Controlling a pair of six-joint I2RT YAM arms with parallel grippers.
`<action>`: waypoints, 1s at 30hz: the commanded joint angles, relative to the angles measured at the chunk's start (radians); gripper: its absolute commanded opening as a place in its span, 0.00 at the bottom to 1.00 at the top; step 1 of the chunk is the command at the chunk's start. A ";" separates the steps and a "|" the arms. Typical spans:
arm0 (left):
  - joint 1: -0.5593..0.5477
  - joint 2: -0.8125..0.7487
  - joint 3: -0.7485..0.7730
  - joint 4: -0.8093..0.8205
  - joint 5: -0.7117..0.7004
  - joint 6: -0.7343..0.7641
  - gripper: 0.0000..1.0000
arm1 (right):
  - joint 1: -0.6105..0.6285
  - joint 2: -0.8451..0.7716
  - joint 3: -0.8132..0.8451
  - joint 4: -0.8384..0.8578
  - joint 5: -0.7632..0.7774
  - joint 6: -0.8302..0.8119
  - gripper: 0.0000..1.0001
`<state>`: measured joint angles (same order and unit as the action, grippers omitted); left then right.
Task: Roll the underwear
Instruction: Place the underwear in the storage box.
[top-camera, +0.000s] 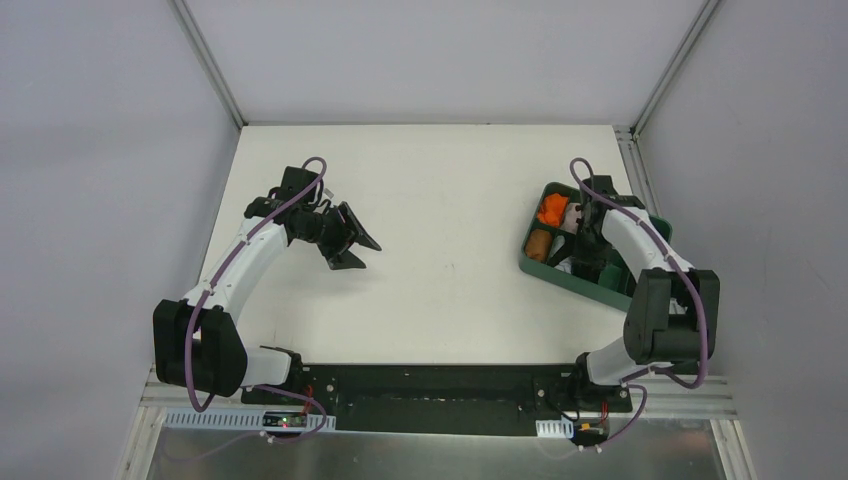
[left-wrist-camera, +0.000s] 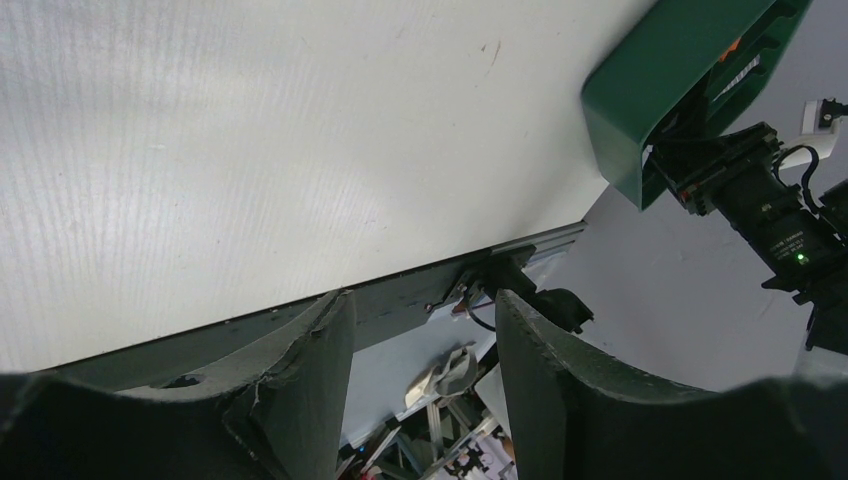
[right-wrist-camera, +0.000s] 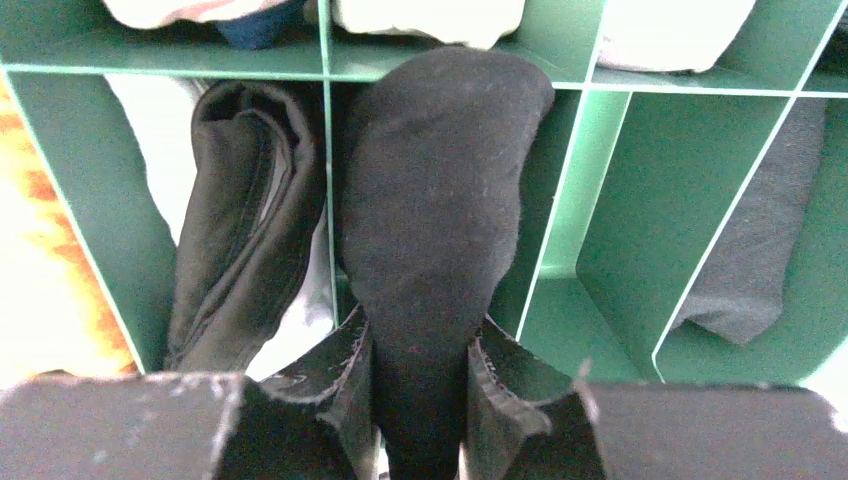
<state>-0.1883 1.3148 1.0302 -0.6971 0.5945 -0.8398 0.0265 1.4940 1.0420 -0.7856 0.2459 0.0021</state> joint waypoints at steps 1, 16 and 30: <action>0.002 -0.019 0.011 -0.023 0.010 0.019 0.53 | -0.002 0.036 0.042 -0.013 -0.007 0.029 0.00; 0.003 -0.013 0.008 -0.021 0.009 0.024 0.53 | -0.003 -0.110 0.032 -0.036 0.028 0.031 0.79; 0.002 -0.030 0.010 -0.022 0.013 0.029 0.52 | -0.003 -0.252 0.094 -0.021 -0.066 0.067 0.44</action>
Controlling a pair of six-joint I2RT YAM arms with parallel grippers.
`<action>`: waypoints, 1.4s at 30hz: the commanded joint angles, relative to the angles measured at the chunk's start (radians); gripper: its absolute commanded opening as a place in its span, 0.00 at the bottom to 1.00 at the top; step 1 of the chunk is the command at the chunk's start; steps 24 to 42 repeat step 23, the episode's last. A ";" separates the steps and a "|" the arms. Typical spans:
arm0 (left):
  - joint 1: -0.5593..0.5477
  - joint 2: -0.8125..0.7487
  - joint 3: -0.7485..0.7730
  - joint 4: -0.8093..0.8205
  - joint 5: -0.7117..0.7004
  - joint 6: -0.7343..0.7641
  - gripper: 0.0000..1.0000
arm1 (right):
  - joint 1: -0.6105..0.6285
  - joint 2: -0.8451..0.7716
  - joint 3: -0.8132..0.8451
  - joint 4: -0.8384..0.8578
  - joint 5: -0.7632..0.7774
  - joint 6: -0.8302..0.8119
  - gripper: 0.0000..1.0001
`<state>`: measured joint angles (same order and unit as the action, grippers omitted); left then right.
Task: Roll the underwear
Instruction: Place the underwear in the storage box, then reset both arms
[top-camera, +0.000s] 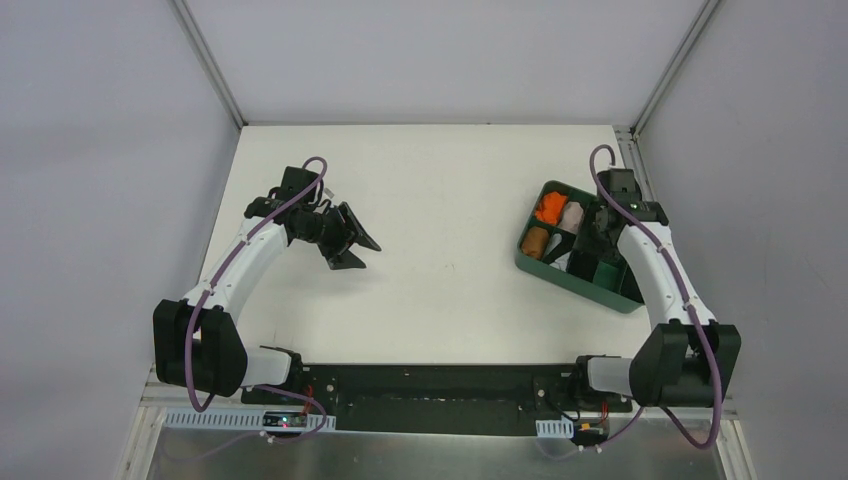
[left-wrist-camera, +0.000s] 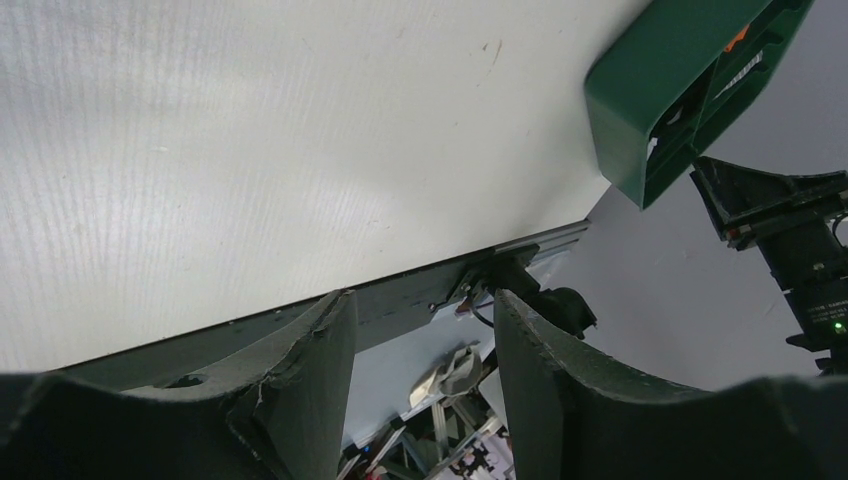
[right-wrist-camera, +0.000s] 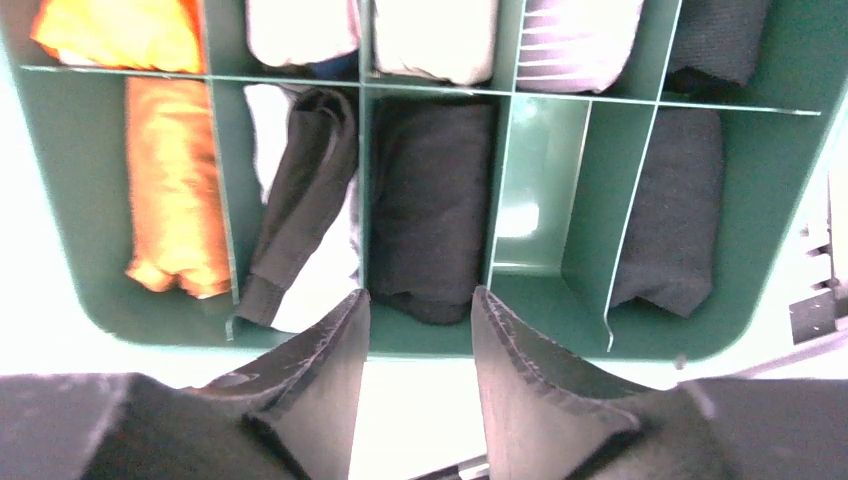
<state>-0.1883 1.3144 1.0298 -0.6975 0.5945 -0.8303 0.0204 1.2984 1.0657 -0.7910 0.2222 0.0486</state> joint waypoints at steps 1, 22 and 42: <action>0.002 -0.033 0.011 -0.022 0.014 0.023 0.52 | 0.003 -0.065 0.091 -0.027 -0.065 0.026 0.50; 0.002 -0.283 0.307 -0.189 -0.410 0.274 0.56 | 0.028 -0.192 0.395 -0.140 -0.160 0.169 1.00; 0.003 -0.297 0.309 -0.193 -0.432 0.274 0.56 | 0.029 -0.193 0.392 -0.137 -0.158 0.177 1.00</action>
